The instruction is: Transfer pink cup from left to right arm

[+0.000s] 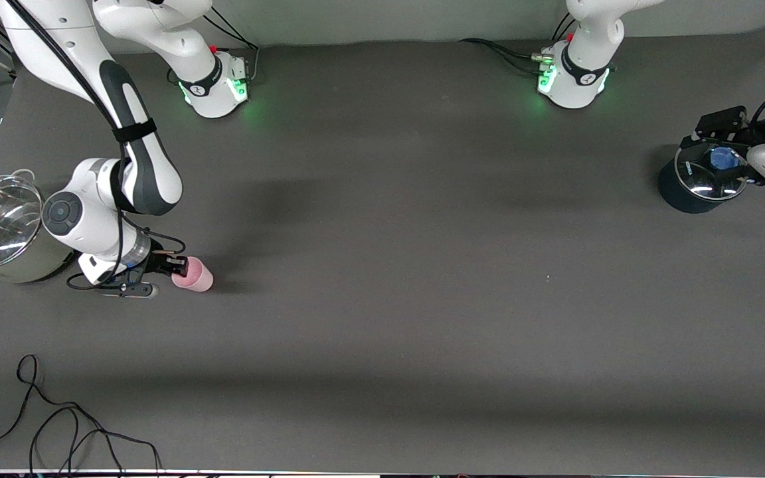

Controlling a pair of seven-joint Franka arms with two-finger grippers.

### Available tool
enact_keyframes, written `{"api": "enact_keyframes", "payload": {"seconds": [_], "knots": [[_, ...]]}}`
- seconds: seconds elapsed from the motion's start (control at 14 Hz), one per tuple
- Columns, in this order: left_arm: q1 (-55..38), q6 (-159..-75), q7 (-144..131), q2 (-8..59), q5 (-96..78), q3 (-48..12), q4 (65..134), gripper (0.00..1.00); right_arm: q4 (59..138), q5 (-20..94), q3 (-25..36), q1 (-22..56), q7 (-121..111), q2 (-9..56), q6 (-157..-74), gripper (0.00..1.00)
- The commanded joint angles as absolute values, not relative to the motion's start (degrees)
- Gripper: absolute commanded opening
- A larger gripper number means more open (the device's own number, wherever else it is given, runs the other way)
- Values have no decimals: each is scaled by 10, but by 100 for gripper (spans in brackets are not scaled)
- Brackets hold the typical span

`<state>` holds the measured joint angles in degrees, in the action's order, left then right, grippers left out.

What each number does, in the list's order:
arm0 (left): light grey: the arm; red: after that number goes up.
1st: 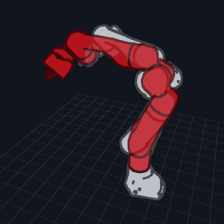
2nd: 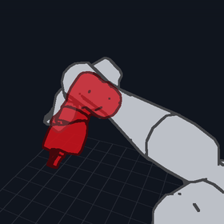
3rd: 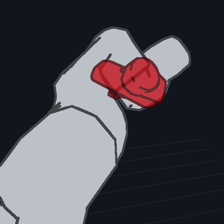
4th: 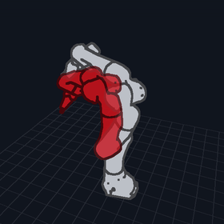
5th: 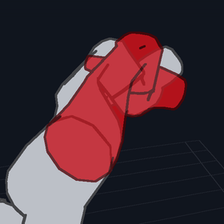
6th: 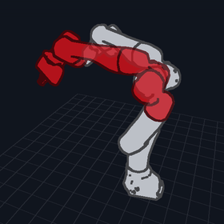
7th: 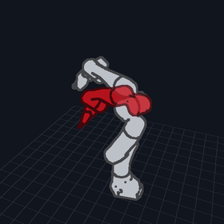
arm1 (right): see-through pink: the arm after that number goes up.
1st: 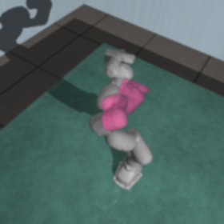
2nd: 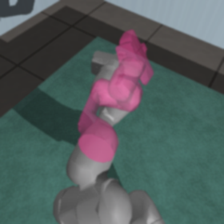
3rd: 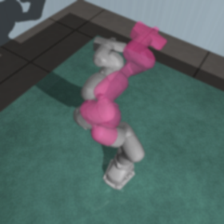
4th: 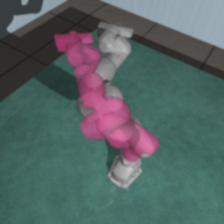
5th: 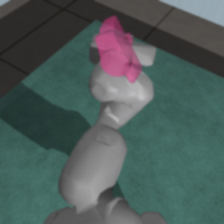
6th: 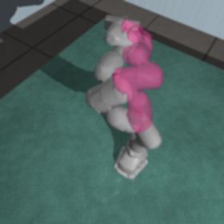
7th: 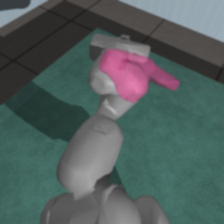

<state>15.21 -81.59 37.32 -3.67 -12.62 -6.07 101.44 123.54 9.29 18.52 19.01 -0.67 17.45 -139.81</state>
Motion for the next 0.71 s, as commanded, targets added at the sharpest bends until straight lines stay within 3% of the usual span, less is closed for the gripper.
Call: {"api": "enact_keyframes", "payload": {"seconds": [0.0, 0.28, 0.64], "knots": [[125, -817, 270, -59, -79, -60, 1011, 99, 1228, 93, 190, 195, -20, 117, -1334, 100], [83, -839, 141, -54, -61, -55, 974, 99, 1136, 89, 192, 194, -14, 46, -1156, 100], [20, -868, 35, -19, -20, -45, 929, 99, 925, 45, 194, 190, -13, 42, -890, 100]]}}
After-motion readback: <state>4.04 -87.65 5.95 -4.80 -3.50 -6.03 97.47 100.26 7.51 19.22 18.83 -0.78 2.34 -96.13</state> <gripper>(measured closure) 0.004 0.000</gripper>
